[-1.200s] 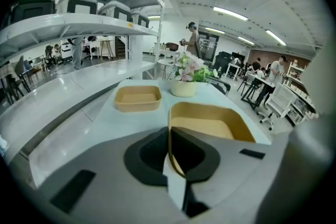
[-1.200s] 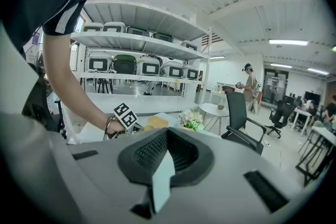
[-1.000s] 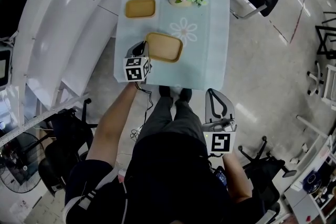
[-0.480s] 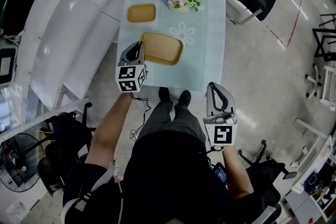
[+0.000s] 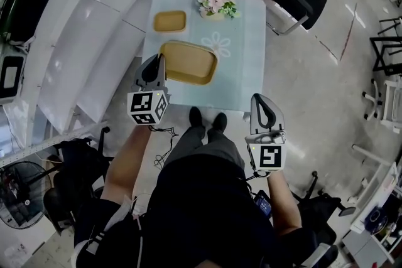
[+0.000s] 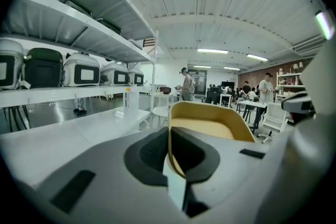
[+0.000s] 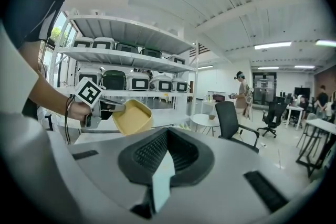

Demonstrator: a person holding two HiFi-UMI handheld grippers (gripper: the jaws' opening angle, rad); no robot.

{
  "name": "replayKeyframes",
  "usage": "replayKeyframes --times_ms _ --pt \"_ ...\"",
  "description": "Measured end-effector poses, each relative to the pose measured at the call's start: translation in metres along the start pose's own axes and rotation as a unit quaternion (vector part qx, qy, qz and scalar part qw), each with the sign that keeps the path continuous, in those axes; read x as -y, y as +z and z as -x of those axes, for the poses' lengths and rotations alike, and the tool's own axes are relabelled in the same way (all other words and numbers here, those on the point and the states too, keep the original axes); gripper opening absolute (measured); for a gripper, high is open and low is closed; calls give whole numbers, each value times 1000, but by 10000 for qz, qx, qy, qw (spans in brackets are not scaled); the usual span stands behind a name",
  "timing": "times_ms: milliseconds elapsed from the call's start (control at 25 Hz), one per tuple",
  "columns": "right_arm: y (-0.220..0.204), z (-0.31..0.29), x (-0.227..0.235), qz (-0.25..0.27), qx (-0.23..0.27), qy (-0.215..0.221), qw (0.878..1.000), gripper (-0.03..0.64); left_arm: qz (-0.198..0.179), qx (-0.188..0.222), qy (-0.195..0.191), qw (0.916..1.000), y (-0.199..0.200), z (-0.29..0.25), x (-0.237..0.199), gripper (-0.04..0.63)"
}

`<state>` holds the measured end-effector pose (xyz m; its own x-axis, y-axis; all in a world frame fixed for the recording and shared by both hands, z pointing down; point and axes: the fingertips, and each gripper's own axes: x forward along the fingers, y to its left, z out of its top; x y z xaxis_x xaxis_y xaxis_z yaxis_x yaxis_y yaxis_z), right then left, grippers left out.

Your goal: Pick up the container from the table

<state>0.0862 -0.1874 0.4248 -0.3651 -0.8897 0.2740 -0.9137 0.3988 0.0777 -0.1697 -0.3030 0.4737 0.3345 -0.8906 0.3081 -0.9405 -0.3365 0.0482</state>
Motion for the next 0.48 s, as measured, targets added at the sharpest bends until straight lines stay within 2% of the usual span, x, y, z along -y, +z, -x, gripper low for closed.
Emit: replayKeyframes --times_ms 480 --pt "24 13 3 22 142 -20 9999 3 -138 611 74 9980 52 54 3 11"
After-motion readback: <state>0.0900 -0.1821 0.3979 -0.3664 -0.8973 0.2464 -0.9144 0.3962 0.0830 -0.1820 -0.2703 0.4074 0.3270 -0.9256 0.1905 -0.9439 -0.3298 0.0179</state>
